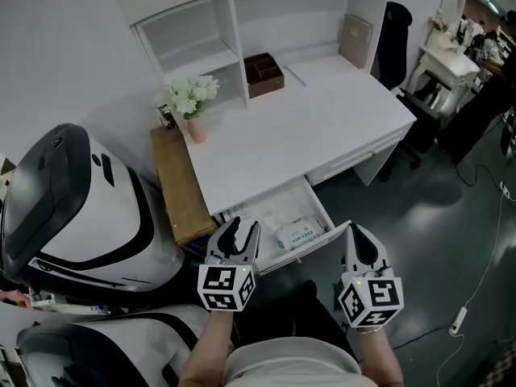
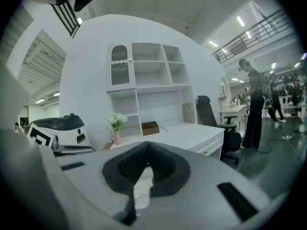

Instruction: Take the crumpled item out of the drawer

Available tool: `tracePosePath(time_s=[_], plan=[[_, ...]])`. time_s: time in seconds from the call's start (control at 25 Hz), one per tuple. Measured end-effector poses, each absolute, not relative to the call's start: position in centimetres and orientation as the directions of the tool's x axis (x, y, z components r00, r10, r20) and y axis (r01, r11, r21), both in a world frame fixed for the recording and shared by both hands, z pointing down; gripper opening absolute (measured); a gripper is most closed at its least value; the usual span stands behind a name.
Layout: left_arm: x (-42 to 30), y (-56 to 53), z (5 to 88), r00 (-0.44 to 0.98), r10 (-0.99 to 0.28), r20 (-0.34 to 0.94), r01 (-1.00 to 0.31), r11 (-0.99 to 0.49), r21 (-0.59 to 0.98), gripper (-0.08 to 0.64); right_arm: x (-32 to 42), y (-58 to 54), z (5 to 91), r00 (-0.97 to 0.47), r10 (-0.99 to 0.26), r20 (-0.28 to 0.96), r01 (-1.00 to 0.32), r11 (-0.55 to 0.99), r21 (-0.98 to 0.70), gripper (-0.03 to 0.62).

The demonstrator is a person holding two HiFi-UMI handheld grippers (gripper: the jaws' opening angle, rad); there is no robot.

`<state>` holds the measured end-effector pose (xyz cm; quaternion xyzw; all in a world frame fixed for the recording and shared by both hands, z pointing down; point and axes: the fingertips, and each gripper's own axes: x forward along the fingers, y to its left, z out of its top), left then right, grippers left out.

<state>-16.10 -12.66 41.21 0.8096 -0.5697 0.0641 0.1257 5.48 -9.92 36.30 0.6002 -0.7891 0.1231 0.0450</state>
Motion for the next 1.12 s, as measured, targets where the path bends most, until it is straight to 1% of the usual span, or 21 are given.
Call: tracePosePath(time_s=[0.52, 1.12], plan=[[-15.8, -16.3, 42.2, 0.328, -0.902, 0.281, -0.945, -0.306, 0.119, 0.149, 6.2, -14.7, 35.3, -0.298, -0.937, 0.181, -0.949, 0.271, -0.161, 0.002], [-13.1, -20.4, 47.8, 0.361, -0.831, 0.423, -0.932, -0.332, 0.143, 0.153, 7.2, -20.7, 37.2, -0.32, -0.92, 0.227, -0.941, 0.28, -0.193, 0.002]])
